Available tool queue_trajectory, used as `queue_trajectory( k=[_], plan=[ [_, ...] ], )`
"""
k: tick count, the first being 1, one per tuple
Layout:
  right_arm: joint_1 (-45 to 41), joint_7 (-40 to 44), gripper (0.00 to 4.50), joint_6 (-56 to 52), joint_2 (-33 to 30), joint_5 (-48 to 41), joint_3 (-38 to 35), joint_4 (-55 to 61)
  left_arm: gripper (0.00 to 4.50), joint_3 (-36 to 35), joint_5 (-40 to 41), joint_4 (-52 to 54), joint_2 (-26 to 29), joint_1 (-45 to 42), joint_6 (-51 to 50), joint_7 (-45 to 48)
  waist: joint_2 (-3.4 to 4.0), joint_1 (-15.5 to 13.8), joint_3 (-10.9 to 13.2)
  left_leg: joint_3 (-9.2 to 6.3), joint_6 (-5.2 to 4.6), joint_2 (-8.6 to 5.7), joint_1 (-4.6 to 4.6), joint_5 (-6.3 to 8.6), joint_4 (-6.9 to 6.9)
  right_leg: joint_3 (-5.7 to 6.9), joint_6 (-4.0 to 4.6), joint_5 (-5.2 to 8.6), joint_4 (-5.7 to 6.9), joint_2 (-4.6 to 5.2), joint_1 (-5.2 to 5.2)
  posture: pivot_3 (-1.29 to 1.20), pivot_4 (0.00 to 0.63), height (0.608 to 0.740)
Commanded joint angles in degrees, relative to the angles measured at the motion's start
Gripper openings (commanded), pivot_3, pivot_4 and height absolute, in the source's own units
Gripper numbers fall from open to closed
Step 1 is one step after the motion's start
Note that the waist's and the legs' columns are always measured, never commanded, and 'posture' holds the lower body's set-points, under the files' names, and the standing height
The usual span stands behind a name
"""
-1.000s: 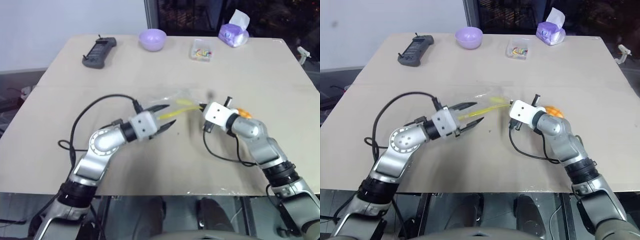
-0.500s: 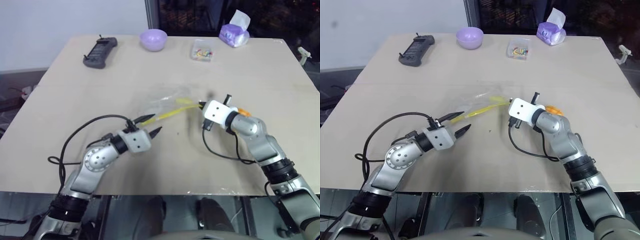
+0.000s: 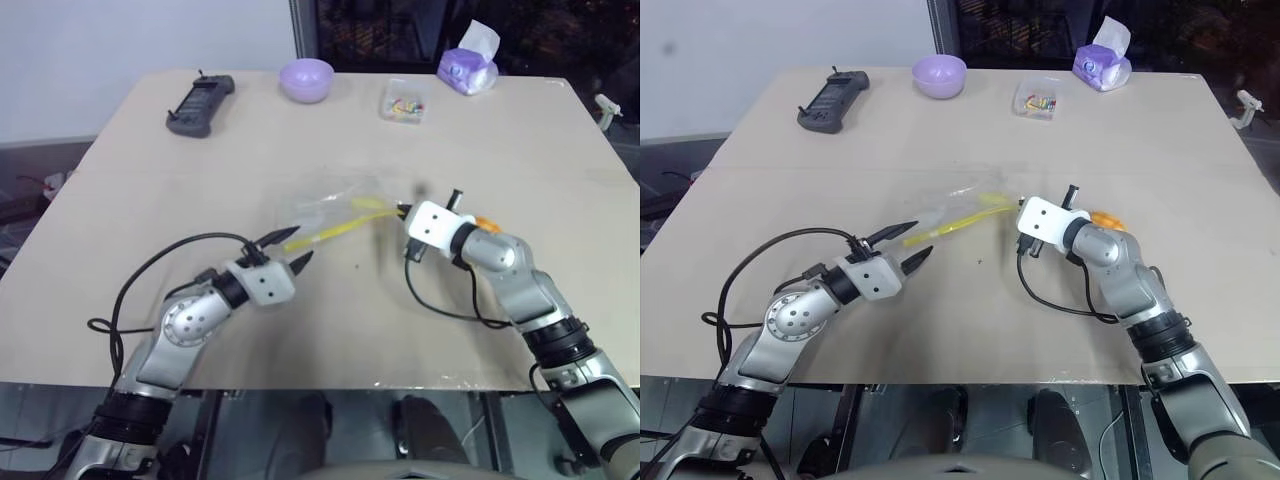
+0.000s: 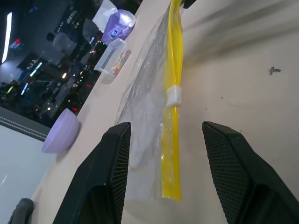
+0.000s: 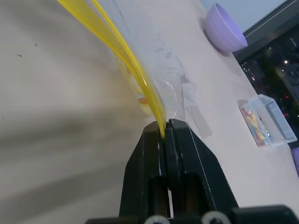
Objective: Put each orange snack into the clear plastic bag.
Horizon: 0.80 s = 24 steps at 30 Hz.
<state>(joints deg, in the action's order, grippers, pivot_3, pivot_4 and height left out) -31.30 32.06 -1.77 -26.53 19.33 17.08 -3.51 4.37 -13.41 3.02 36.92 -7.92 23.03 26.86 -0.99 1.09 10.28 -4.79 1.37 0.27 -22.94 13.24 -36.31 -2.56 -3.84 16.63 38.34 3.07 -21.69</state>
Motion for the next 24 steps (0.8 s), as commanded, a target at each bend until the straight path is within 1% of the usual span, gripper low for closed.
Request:
queue_trajectory(
  k=[1,6,7,9,11,13,18,22,24],
  plan=[
    [-0.17,-0.34,0.00,0.64,-0.13,-0.22,-1.03,1.91,2.56,-0.95,-0.52,0.02,0.57,-0.34,1.71,-0.74,0.00,0.00,0.00,0.00,0.00,0.00,0.00,0.00,0.00,0.00,0.00,0.00,0.00,0.00,0.00,0.00,0.150,0.740],
    [-0.16,-0.44,0.00,0.55,-0.05,-0.18,-1.04,2.04,2.56,-1.06,-1.29,-0.90,0.61,-1.68,1.67,-1.04,0.00,0.00,0.00,0.00,0.00,0.00,0.01,0.00,-0.01,0.00,0.00,0.00,0.04,0.00,0.00,0.00,0.150,0.740],
    [-0.13,-0.45,0.00,0.52,-0.04,-0.17,-1.04,2.09,2.32,-1.05,-1.27,-1.15,0.65,-1.77,1.93,-1.09,0.00,0.01,0.00,0.00,0.00,0.00,0.01,0.00,-0.01,0.00,0.00,0.00,0.05,0.00,0.00,0.00,0.150,0.740],
    [-0.10,-0.46,0.00,0.47,-0.02,-0.16,-1.03,2.16,1.62,-1.07,-1.21,-1.44,0.70,-1.88,2.30,-1.18,0.00,0.02,0.00,0.01,0.00,0.00,0.01,0.00,-0.02,0.00,0.00,0.00,0.06,0.00,0.00,0.00,0.150,0.740],
    [-0.07,-0.50,0.00,0.43,0.00,-0.15,-1.02,2.13,0.76,-1.03,-1.19,-1.67,0.71,-1.99,2.65,-1.21,0.00,0.03,0.00,0.00,0.00,0.00,0.03,0.00,-0.02,-0.01,0.00,0.00,0.07,0.00,0.00,0.00,0.150,0.740],
    [-0.04,-0.55,0.00,0.45,0.02,-0.11,-1.00,2.06,0.03,-0.89,-1.29,-1.98,0.66,-2.09,2.95,-1.24,0.00,0.02,0.00,0.00,0.00,0.00,0.03,0.00,-0.02,-0.01,0.00,0.00,0.09,0.00,0.00,0.00,0.150,0.740],
    [0.04,-0.61,0.00,0.36,0.19,-0.11,-0.91,2.11,0.03,-0.93,-1.81,-2.23,0.51,-2.34,3.58,-1.83,0.00,0.02,0.00,0.01,0.00,0.00,0.04,0.00,-0.05,-0.01,0.00,0.00,0.14,0.00,0.00,0.00,0.150,0.740],
    [1.23,1.79,0.00,0.00,0.68,-3.02,-1.03,3.68,0.03,-0.90,-2.59,-2.59,0.18,-2.90,4.02,-2.71,0.00,0.02,0.00,0.00,0.00,0.00,0.06,0.00,-0.05,-0.01,0.00,0.00,0.18,-0.01,0.00,0.00,0.150,0.740],
    [1.85,2.36,0.60,0.55,0.46,-3.66,-1.11,4.41,0.00,-0.72,-2.74,-2.94,0.09,-3.22,4.05,-2.95,0.00,0.02,0.00,0.00,0.00,0.00,0.06,0.00,-0.06,-0.01,0.00,0.00,0.18,-0.01,0.00,0.00,0.150,0.740]
  ],
)
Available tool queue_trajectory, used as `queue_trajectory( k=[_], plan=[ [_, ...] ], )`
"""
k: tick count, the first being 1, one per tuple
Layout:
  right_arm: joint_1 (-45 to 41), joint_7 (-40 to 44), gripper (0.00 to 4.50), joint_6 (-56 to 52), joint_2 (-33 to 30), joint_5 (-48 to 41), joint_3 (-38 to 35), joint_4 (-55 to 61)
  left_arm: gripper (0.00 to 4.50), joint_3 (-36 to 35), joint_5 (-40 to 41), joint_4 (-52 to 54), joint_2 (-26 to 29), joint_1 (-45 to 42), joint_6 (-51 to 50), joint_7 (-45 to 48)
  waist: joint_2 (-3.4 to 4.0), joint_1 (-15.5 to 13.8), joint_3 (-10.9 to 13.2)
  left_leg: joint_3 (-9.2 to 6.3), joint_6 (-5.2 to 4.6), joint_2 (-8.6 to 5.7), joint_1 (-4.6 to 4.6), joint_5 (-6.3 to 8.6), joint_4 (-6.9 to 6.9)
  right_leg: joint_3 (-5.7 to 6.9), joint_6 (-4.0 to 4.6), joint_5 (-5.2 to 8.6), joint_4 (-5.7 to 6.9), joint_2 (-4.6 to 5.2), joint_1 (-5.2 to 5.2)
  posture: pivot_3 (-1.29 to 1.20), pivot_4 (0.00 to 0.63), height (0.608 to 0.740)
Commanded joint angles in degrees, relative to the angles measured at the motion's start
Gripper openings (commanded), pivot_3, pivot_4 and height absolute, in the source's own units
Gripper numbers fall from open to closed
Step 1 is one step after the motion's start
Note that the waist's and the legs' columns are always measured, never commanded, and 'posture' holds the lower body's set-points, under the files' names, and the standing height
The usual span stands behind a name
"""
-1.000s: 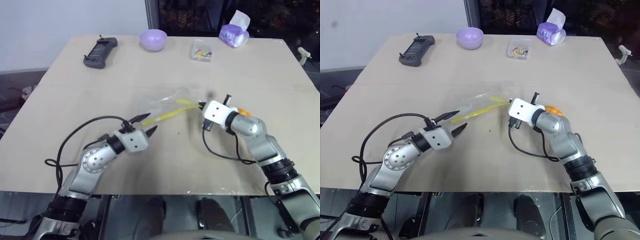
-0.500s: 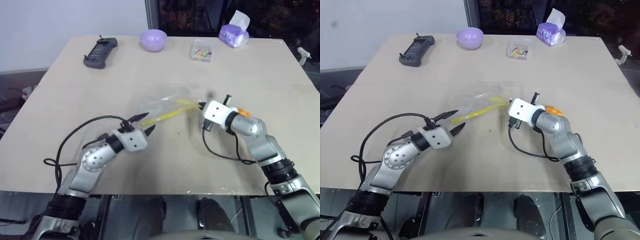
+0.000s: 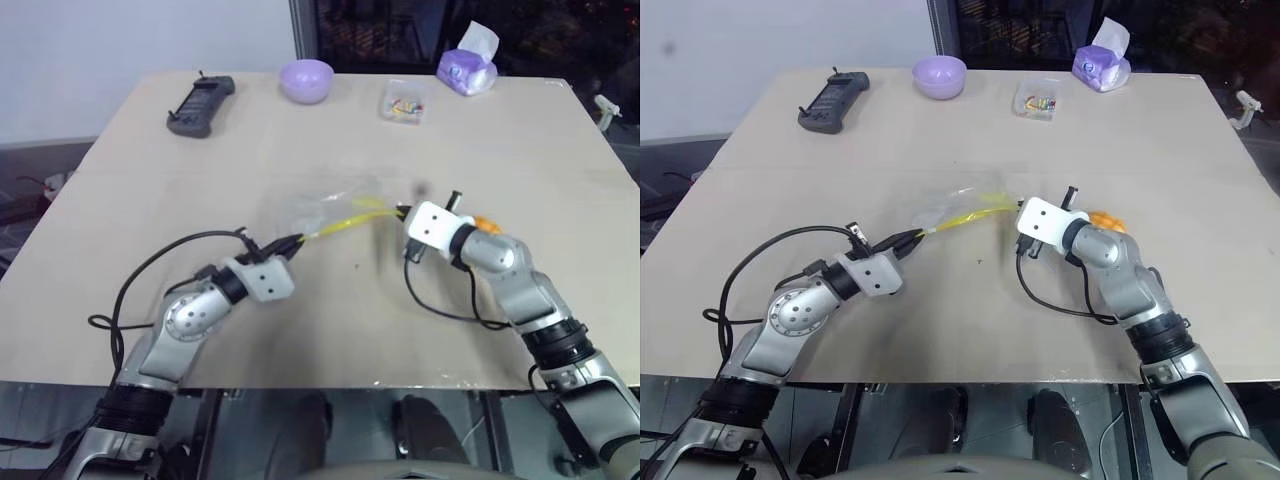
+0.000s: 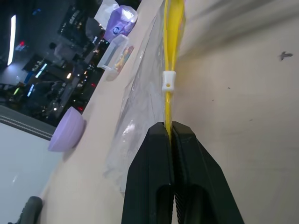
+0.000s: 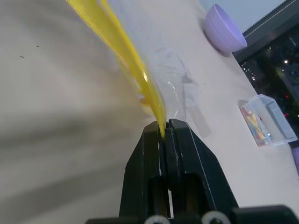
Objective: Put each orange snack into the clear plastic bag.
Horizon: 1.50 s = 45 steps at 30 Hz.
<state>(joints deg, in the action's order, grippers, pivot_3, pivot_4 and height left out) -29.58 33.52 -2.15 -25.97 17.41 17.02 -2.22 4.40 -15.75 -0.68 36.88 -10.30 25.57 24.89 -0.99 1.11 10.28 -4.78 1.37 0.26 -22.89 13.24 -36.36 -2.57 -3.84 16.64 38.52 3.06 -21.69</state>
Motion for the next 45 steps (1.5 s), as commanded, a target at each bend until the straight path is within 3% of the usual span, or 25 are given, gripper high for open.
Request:
queue_trajectory(
  k=[1,4,6,10,16,17,18,23,39,45],
  plan=[
    [0.25,0.97,0.83,1.00,-0.14,-1.78,-1.09,3.21,0.00,-0.69,-0.41,0.59,0.12,-0.98,1.53,-1.06,0.00,0.00,0.00,0.00,0.00,0.00,0.00,0.00,0.00,0.00,0.00,0.00,0.00,0.00,0.00,0.00,0.150,0.740],
    [2.34,6.02,2.35,-3.55,-1.89,-5.19,-1.97,5.58,0.00,-0.57,-0.37,0.17,-0.11,-1.40,1.33,-1.27,0.00,0.01,0.00,0.01,0.00,-0.01,0.01,0.00,-0.04,-0.01,0.00,0.00,0.05,0.00,0.00,0.00,0.150,0.740],
    [3.58,9.53,2.88,-6.69,-3.35,-8.94,-3.66,7.83,0.00,-0.43,-0.39,-0.17,-0.26,-1.71,1.32,-1.30,0.00,-0.20,0.00,-0.02,0.00,0.00,0.01,0.00,-0.04,0.01,0.00,0.00,0.06,0.00,0.01,0.00,0.150,0.740],
    [4.26,13.21,2.88,-13.88,-3.81,-18.08,-8.06,13.80,0.00,-0.19,-0.29,-0.96,-0.42,-2.36,1.58,-1.20,0.00,-0.04,0.00,-0.01,0.00,-0.01,-0.01,0.00,-0.09,0.00,0.00,0.00,0.07,0.01,0.02,0.00,0.150,0.740],
    [1.85,11.47,2.88,-24.41,4.21,-29.42,-9.20,20.71,0.00,0.44,0.09,-1.64,-0.85,-3.33,1.88,-0.74,0.00,0.77,0.00,-0.08,0.00,0.06,0.09,0.00,-0.10,0.03,0.00,0.01,0.30,-0.08,0.01,0.00,0.150,0.740],
    [1.69,10.67,2.37,-25.23,5.81,-30.06,-8.52,20.94,0.00,0.58,0.16,-1.76,-0.96,-3.48,1.94,-0.67,0.00,0.91,0.00,-0.09,0.00,0.06,0.09,0.00,-0.10,0.04,0.00,0.01,0.31,-0.08,0.01,0.00,0.150,0.740],
    [1.67,9.91,2.23,-25.84,7.21,-30.45,-7.98,20.94,0.00,0.65,0.21,-1.84,-1.07,-3.59,1.99,-0.61,0.00,0.97,0.00,-0.08,0.00,0.05,0.09,0.00,-0.10,0.03,0.00,0.01,0.31,-0.07,0.02,0.00,0.150,0.740],
    [2.33,7.09,0.02,-26.70,12.39,-31.52,-6.47,17.87,0.00,0.55,0.70,-1.41,-1.67,-3.79,1.68,-0.36,0.01,1.07,0.00,-0.08,0.00,0.00,0.07,0.00,-0.14,0.03,0.00,0.00,0.31,-0.04,0.01,0.00,0.150,0.740],
    [-1.22,-1.15,0.02,-26.56,15.65,-31.76,-10.28,7.62,0.00,0.62,0.91,-0.90,-2.21,-3.97,2.36,0.08,0.02,1.22,0.01,-0.08,0.00,0.01,0.07,0.00,-0.14,0.02,0.00,0.00,0.33,-0.05,-0.01,0.00,0.150,0.740],
    [-3.25,-4.51,0.02,-21.67,13.87,-23.56,-5.54,3.61,0.00,1.72,1.31,-0.49,-2.80,-4.40,3.14,1.01,0.02,1.22,0.01,-0.08,0.00,0.01,0.07,0.00,-0.14,0.02,0.00,0.00,0.33,-0.05,-0.01,0.00,0.150,0.740]
  ],
)
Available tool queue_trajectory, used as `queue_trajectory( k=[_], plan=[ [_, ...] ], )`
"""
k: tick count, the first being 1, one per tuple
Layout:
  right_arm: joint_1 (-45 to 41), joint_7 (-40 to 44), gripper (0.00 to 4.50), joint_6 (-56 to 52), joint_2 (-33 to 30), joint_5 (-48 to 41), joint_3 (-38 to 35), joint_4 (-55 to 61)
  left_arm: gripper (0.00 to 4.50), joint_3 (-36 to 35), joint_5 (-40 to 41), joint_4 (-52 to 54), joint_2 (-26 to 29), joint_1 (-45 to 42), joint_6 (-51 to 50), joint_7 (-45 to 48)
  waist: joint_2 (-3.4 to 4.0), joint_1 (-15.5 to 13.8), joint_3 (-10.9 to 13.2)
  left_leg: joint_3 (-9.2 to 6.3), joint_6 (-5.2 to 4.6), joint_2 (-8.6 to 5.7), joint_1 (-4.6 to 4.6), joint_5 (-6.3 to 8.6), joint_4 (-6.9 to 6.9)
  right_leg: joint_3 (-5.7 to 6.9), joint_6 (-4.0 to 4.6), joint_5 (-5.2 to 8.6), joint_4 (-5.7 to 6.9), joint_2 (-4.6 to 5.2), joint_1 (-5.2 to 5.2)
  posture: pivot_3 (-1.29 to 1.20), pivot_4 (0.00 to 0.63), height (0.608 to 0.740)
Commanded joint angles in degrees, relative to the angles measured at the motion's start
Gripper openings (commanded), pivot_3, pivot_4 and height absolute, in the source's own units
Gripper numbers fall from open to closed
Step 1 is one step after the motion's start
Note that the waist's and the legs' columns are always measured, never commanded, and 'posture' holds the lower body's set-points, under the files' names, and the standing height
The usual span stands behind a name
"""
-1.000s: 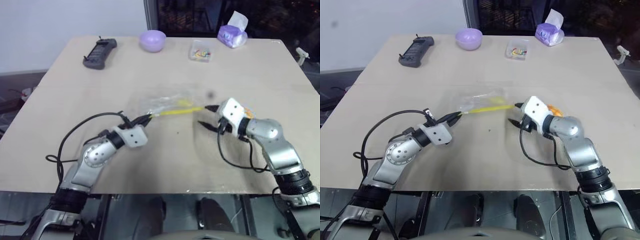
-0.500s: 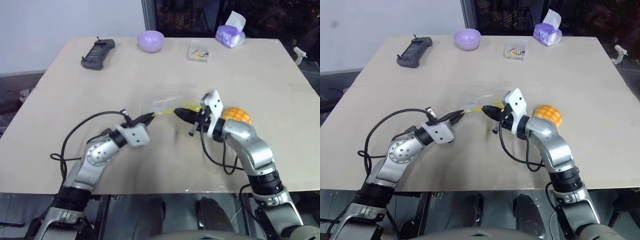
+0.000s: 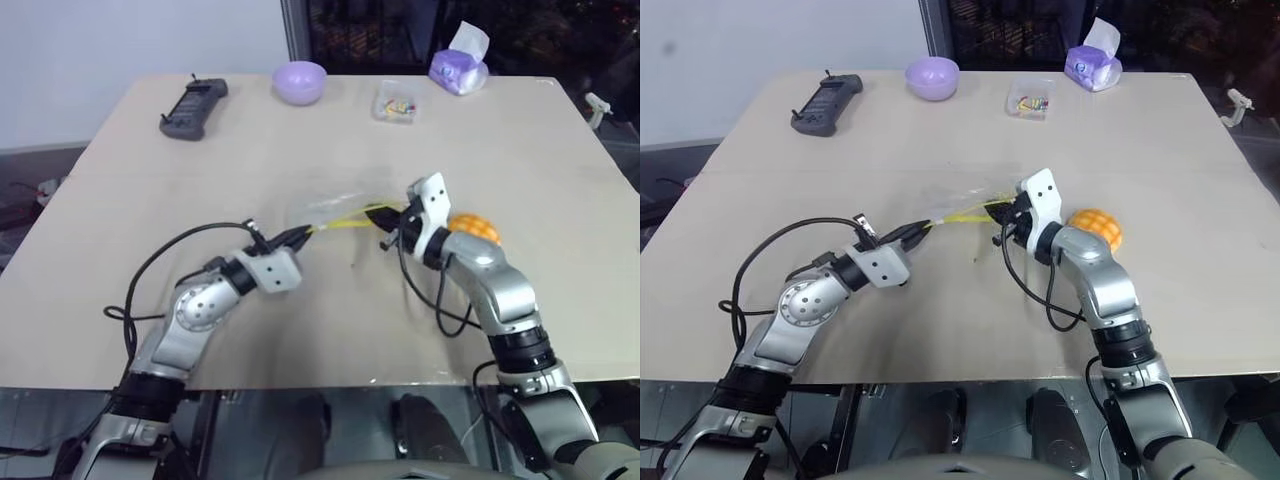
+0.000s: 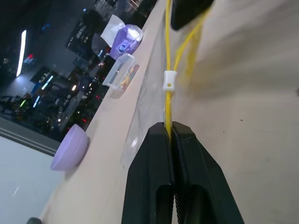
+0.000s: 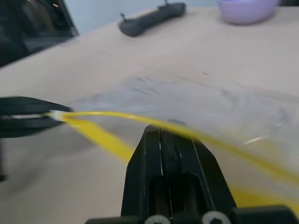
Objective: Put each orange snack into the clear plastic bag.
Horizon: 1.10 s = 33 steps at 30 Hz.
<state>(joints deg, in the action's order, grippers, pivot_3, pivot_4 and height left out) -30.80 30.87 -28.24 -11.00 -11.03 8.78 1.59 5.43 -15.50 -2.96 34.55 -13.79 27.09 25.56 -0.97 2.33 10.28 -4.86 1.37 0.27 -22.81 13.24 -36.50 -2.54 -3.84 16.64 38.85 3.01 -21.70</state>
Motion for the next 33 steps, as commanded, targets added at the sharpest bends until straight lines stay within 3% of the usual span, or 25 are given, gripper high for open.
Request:
queue_trajectory(
  k=[1,2,5,10,14,18,26,33],
  plan=[
    [-2.44,-2.54,0.02,6.86,-1.93,7.98,4.56,-1.14,0.00,0.83,1.02,1.80,-0.65,-1.06,1.50,0.38,0.00,0.02,0.00,0.01,0.00,0.00,0.00,0.00,0.00,0.00,0.00,0.00,0.00,0.00,0.00,0.00,0.150,0.740],
    [-2.84,-3.12,0.02,10.37,-3.14,11.65,6.88,-2.39,0.00,0.96,0.98,1.76,-0.86,-1.27,1.33,0.42,0.01,0.02,0.01,0.02,0.00,0.00,0.00,0.00,0.00,-0.01,0.00,0.00,0.00,0.00,-0.01,0.00,0.150,0.740],
    [-3.87,-5.21,0.86,21.40,-6.69,21.69,13.02,-6.27,0.00,0.86,0.70,1.48,-1.50,-1.70,0.29,-0.17,0.01,0.02,0.00,0.02,0.00,0.00,0.00,0.00,0.00,-0.01,0.00,0.00,0.00,0.00,-0.02,0.00,0.150,0.740],
    [-5.36,-8.03,3.11,31.01,-8.74,29.38,16.10,-9.60,0.00,0.43,-0.60,1.19,-2.42,-2.21,-1.58,-1.82,0.01,0.02,0.00,0.04,0.00,0.00,-0.01,0.00,0.00,-0.02,0.00,0.00,-0.01,0.00,-0.03,0.00,0.150,0.740],
    [-5.63,-7.80,4.48,34.25,-9.33,32.27,16.80,-11.39,0.00,0.89,-1.58,1.63,-2.94,-2.26,-2.74,-2.54,0.00,0.03,0.00,0.04,0.00,0.00,0.00,0.00,0.00,-0.03,0.00,0.00,0.00,0.00,-0.02,0.00,0.150,0.740],
    [-5.55,-7.23,4.48,35.96,-9.28,32.65,15.74,-11.24,0.00,0.71,-3.27,2.28,-3.52,-2.06,-4.72,-3.95,0.00,0.01,0.00,0.04,0.00,0.00,-0.01,0.00,0.00,-0.03,0.00,0.00,-0.01,0.00,-0.02,0.00,0.150,0.740],
    [-1.76,1.02,4.48,36.29,-12.48,24.63,11.64,-1.95,0.00,0.51,-5.15,1.78,-3.34,-2.21,-6.92,-5.48,0.00,-0.06,0.00,0.02,0.00,0.00,-0.01,0.00,0.00,-0.02,0.00,0.00,-0.02,0.00,0.00,0.00,0.150,0.740],
    [7.48,8.18,4.48,18.92,-14.55,6.38,0.52,11.79,0.00,0.68,-5.72,1.25,-3.68,-2.85,-8.15,-6.44,0.00,-0.15,0.00,0.00,0.00,0.00,-0.02,0.00,0.00,-0.01,0.00,0.00,-0.02,0.01,0.02,0.00,0.150,0.740]
  ],
)
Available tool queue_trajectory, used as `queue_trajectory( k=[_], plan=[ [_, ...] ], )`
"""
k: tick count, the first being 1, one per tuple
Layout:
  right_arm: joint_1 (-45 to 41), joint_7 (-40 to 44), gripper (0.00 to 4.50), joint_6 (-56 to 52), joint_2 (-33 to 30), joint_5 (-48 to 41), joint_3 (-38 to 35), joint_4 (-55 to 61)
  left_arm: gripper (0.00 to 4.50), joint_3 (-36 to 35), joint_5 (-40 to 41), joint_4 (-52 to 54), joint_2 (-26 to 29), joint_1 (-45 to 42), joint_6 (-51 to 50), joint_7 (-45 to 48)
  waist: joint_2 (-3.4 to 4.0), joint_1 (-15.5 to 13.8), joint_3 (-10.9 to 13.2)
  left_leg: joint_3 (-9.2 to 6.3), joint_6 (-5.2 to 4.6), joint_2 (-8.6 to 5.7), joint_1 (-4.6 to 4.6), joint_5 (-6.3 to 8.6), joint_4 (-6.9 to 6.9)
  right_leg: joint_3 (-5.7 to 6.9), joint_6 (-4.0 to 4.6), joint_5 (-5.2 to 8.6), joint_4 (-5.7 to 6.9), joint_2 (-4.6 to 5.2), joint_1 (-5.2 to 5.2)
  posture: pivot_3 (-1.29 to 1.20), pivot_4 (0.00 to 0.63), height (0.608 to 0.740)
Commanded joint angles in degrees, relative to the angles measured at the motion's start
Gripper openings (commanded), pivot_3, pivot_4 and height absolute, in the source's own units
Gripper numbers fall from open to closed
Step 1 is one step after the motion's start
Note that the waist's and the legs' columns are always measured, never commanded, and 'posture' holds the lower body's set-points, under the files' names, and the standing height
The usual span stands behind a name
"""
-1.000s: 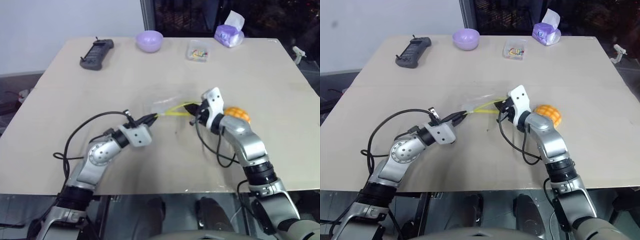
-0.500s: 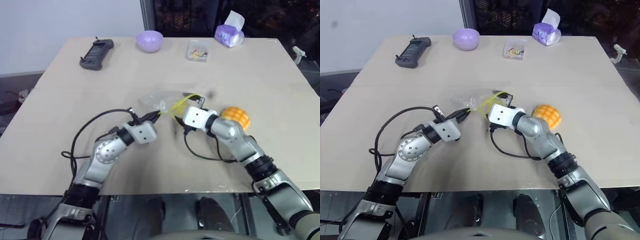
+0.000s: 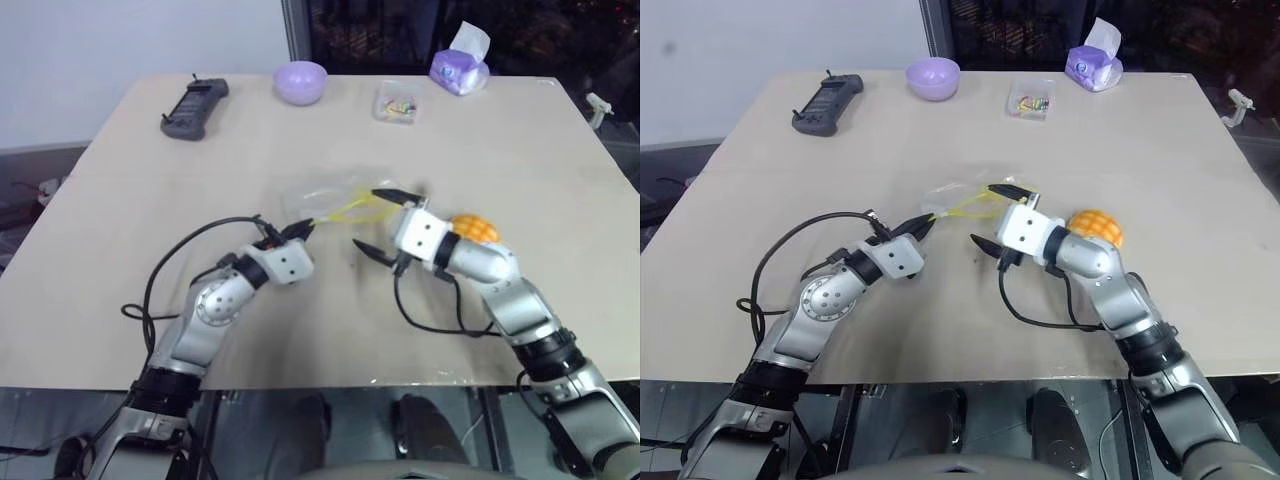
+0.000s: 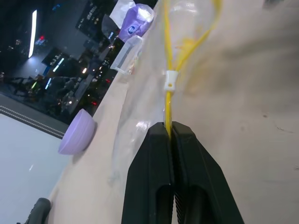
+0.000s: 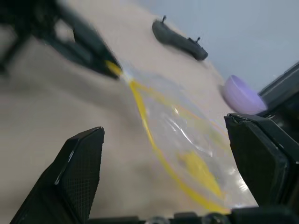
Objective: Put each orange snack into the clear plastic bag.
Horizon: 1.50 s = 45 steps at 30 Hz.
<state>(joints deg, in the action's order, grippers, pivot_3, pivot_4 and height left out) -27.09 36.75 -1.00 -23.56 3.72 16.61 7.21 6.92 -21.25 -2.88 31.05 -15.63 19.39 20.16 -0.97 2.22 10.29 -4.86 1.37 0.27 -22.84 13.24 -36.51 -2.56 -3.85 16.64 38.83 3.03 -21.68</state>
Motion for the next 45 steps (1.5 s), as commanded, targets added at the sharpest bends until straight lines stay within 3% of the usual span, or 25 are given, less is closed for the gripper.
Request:
queue_trajectory(
  k=[1,5,13,18,27,45],
  plan=[
    [5.36,2.97,4.48,-10.55,-2.98,-10.19,-9.11,7.14,0.00,-0.73,-0.01,1.16,-0.31,-1.16,-0.62,-1.12,-0.01,-0.43,-0.01,-0.02,0.00,0.00,0.00,0.00,0.00,0.01,0.00,0.00,0.00,0.01,0.02,0.00,0.150,0.740],
    [13.09,2.19,4.48,-14.36,-6.35,-17.07,-21.25,7.65,0.00,-0.72,0.06,1.15,-0.90,-1.18,-1.18,-1.74,0.00,-1.36,0.00,-0.04,0.00,-0.07,-0.04,0.00,-0.04,0.05,0.00,0.00,-0.05,0.08,0.06,0.00,0.150,0.740],
    [20.41,3.49,4.48,-15.05,-8.91,-21.31,-29.21,3.31,0.00,0.21,0.26,-0.03,-1.12,-2.30,-0.66,-1.33,0.02,-1.02,-0.01,0.04,0.00,0.02,0.07,0.00,-0.04,-0.02,0.00,0.00,0.04,-0.02,0.05,0.00,0.150,0.740],
    [23.84,3.93,4.48,-14.51,-8.54,-22.09,-29.81,0.74,0.00,0.27,0.51,-0.58,-0.75,-2.41,-0.27,-0.91,0.01,-1.30,-0.01,0.05,0.00,-0.02,0.03,0.00,-0.04,-0.04,-0.01,0.00,-0.01,0.02,0.06,0.00,0.150,0.740],
    [21.00,-0.99,4.48,-11.90,-7.38,-20.13,-29.74,-6.89,0.00,0.47,0.71,-0.57,-0.90,-2.55,-0.16,-0.37,0.02,-1.24,-0.01,0.06,0.00,-0.03,0.04,0.00,-0.05,-0.04,-0.01,0.00,0.01,0.03,0.06,0.00,0.150,0.740],
    [15.84,3.42,4.48,-11.54,-5.75,-21.37,-25.63,-10.00,0.00,0.37,0.49,-0.04,-0.95,-2.06,-0.66,-0.23,0.03,-1.23,-0.01,0.06,0.00,-0.03,0.06,0.00,-0.06,-0.05,-0.01,0.00,0.03,0.02,0.06,0.00,0.150,0.740]
  ],
)
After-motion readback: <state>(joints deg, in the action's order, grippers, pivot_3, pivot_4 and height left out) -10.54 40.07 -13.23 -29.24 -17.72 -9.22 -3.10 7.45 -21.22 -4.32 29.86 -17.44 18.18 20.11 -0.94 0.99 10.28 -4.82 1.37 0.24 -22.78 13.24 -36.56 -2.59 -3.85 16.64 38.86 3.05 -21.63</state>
